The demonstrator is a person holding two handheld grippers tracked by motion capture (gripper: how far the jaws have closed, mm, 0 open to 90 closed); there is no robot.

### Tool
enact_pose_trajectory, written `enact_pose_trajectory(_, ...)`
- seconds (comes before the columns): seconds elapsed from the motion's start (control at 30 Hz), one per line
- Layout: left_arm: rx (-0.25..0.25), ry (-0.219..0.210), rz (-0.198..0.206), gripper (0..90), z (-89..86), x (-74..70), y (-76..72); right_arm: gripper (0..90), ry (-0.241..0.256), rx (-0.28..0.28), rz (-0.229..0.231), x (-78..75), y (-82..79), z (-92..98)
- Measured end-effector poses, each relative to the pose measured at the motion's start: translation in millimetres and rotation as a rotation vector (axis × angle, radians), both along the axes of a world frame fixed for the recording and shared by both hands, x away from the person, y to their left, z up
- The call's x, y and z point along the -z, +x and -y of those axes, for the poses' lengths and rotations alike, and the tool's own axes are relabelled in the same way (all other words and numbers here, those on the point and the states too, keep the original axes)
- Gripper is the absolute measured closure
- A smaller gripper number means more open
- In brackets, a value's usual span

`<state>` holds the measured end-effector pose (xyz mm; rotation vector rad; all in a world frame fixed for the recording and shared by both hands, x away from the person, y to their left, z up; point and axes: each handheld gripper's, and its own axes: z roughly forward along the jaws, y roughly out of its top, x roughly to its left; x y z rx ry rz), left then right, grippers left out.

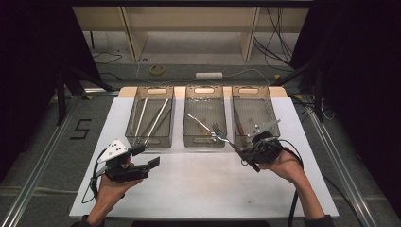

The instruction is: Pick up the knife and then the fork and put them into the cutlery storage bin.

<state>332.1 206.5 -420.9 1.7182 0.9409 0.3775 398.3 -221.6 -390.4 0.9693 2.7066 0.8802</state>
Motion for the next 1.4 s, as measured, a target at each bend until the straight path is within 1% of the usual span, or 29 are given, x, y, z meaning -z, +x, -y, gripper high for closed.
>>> enact_pose_trajectory(0.07,0.001,0.001,0.001,20.8,0.2,0.1,0.1,77.2,0.012,0.013,0.0,-4.0,5.3,0.1)
enact_pose_trajectory(0.13,0.001,0.001,0.001,20.8,0.1,0.1,0.2,77.2,0.018,0.015,0.013,-6.9,10.4,0.5)
enact_pose_trajectory(0.2,0.0,0.001,0.001,20.8,0.0,0.0,0.1,77.2,0.029,0.025,0.015,-9.5,14.5,0.6)
enact_pose_trajectory(0.23,0.001,0.001,0.001,20.8,0.0,0.1,0.1,77.2,0.031,0.033,0.01,-11.1,16.1,0.5)
enact_pose_trajectory(0.27,0.001,0.001,0.001,20.8,0.0,0.1,0.1,77.2,0.031,0.03,0.02,-11.6,18.4,0.8)
enact_pose_trajectory(0.37,0.002,0.002,0.002,20.7,0.1,0.0,0.0,77.2,0.037,0.04,0.023,-15.1,23.4,0.8)
enact_pose_trajectory(0.4,0.002,0.002,0.002,20.7,0.1,0.1,0.1,77.2,0.04,0.043,0.03,-16.1,25.3,1.2)
enact_pose_trajectory(0.47,0.001,0.001,0.001,20.7,0.1,0.1,0.1,77.2,0.047,0.055,0.032,-18.8,29.1,1.7)
enact_pose_trajectory(0.5,0.002,0.002,0.002,20.8,0.2,0.1,0.1,77.2,0.05,0.063,0.026,-20.5,30.8,1.9)
enact_pose_trajectory(0.8,0.001,0.002,0.002,20.8,0.1,0.0,0.1,77.2,0.081,0.101,0.04,-30.3,51.6,3.1)
enact_pose_trajectory(1.03,-0.001,0.0,0.001,20.8,-0.1,-0.1,-0.1,77.2,0.101,0.146,0.043,-34.6,67.8,6.8)
enact_pose_trajectory(1.13,0.001,0.0,0.001,20.8,-0.1,-0.1,-0.1,77.2,0.11,0.175,0.039,-36.0,74.3,9.3)
enact_pose_trajectory(1.4,0.001,-0.001,0.001,20.8,0.1,0.0,0.0,77.2,0.113,0.242,0.032,-38.9,91.2,16.2)
